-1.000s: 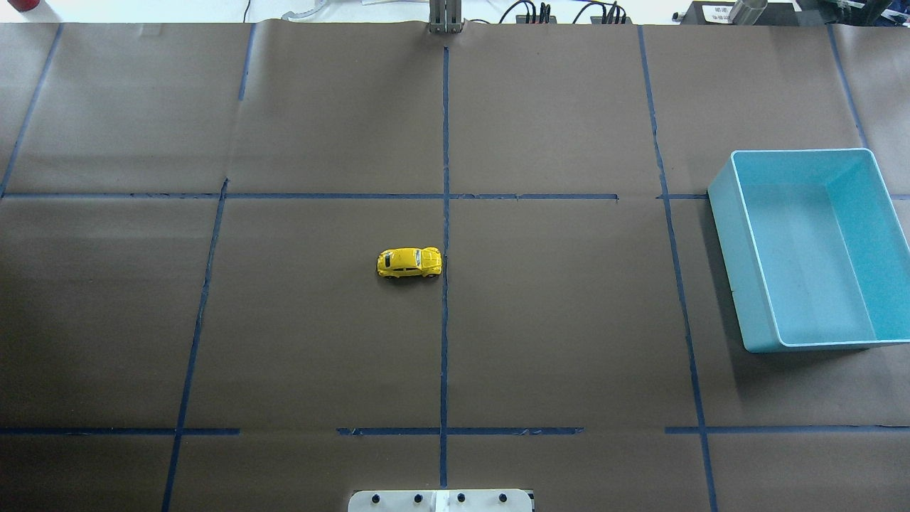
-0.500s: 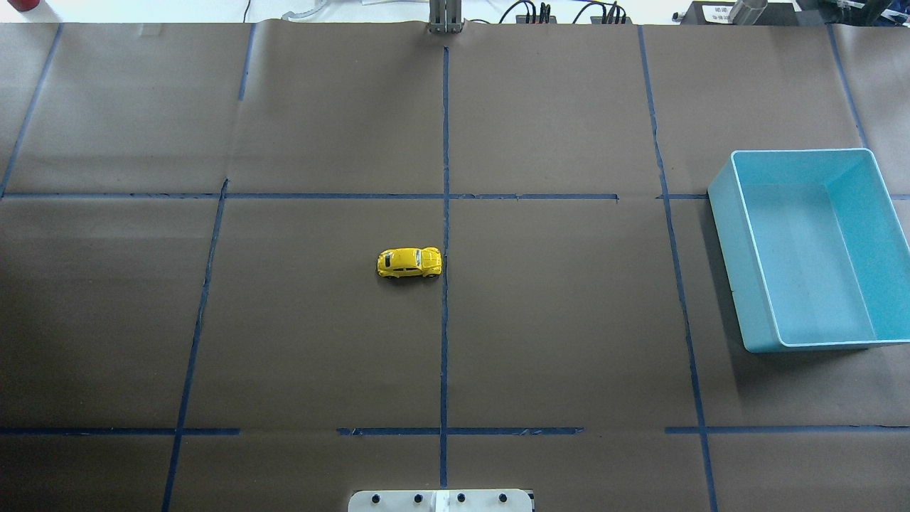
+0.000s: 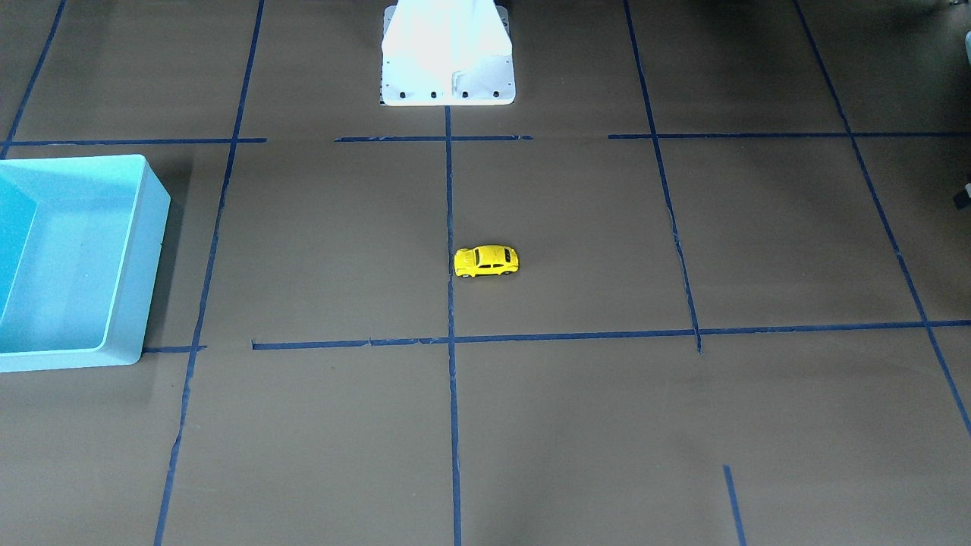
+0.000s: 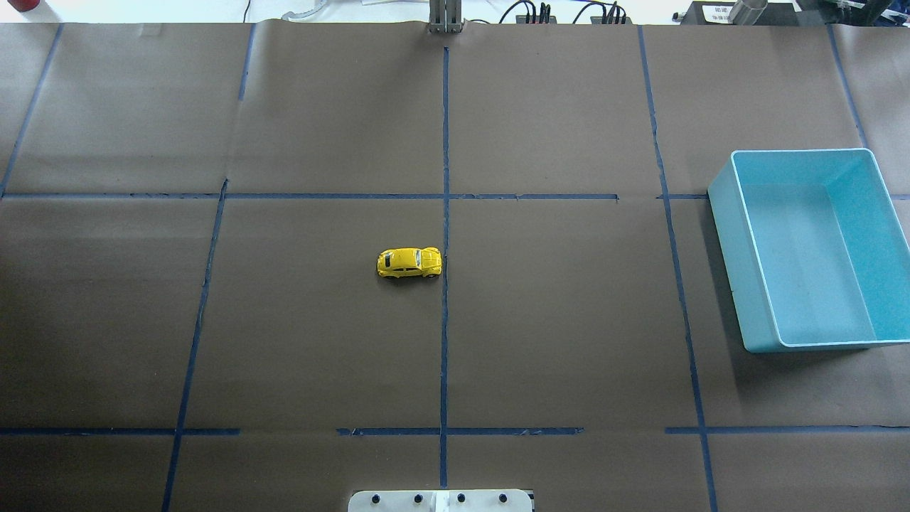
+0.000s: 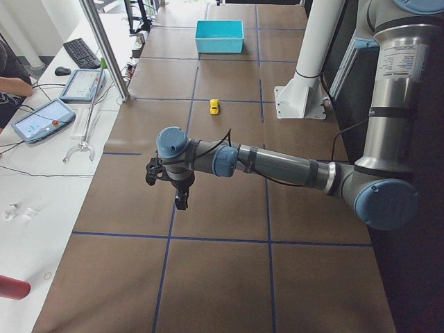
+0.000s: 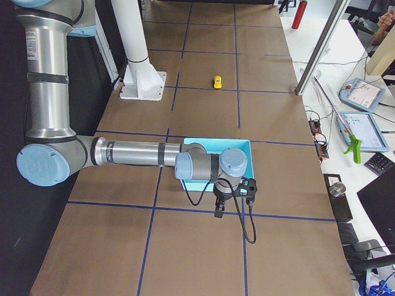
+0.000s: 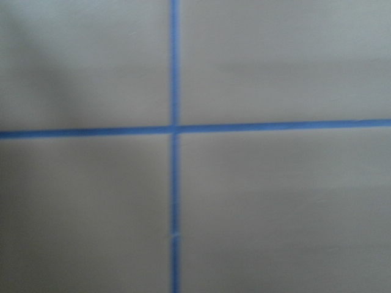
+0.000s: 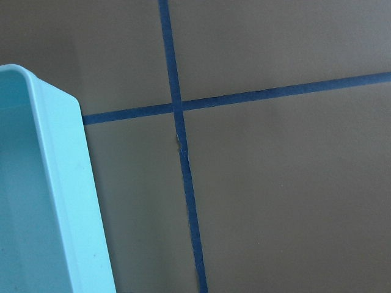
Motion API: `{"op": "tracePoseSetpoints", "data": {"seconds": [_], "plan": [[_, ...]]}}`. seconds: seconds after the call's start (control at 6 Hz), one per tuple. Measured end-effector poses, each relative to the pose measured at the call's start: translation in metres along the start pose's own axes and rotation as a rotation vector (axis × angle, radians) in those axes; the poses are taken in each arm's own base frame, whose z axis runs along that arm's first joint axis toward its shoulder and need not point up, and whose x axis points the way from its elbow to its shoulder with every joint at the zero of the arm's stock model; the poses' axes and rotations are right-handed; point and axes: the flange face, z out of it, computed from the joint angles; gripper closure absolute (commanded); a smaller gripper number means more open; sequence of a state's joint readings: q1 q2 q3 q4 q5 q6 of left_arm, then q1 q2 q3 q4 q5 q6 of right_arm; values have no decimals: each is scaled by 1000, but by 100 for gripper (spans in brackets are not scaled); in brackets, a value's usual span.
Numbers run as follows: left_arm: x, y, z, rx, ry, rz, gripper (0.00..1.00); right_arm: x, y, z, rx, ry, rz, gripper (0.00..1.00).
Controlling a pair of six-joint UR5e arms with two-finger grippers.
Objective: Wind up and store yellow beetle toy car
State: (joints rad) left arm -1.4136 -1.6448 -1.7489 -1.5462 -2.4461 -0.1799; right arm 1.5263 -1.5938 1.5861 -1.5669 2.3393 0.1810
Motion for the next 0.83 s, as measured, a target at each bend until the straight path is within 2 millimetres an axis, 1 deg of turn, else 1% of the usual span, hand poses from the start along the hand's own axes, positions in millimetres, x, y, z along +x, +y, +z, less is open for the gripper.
{"op": "tracePoseSetpoints", "data": {"seconds": [0.17,0.5,0.67,0.83], "plan": [[67,-9,3,-3,34,94,0,0,0,0,-1,0,1,0],[211,-19,15,-10,107,340,0,1,0,1,-2,0,2,0],[281,-20,24,-21,152,457,0,2,0,2,-4,1,4,0],[360,-10,40,-47,208,583,0,2,0,2,-5,1,5,0]]}}
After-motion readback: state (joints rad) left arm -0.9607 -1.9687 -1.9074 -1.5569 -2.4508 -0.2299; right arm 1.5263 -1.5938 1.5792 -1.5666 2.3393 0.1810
